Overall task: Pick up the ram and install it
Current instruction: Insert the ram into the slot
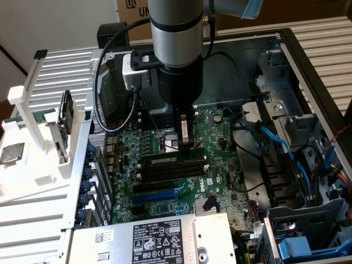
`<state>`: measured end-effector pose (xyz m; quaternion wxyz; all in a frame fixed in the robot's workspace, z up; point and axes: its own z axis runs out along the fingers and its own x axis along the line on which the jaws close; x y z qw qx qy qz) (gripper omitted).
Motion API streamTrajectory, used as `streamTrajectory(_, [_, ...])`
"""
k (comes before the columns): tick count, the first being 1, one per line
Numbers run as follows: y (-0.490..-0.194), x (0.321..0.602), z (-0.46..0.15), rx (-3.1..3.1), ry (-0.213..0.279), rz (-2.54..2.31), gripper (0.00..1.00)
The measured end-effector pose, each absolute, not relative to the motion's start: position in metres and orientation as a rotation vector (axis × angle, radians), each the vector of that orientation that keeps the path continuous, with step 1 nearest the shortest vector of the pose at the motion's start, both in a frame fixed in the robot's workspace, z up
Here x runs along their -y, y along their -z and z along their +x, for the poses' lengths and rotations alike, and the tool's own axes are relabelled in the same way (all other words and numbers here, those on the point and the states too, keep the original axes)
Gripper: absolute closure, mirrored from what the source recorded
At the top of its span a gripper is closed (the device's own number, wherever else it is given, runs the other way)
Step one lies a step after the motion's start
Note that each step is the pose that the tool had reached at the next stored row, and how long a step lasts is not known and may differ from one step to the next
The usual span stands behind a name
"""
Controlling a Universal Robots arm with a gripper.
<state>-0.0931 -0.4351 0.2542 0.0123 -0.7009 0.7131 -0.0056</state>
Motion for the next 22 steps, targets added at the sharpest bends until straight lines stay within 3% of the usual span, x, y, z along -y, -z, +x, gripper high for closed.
streamTrajectory(9, [-0.2534, 0.4369, -0.0931, -2.212, -0.007, -2.174, 0.88])
streamTrajectory(22, [-0.2485, 0.4376, -0.0932, -2.214, -0.004, -2.175, 0.88])
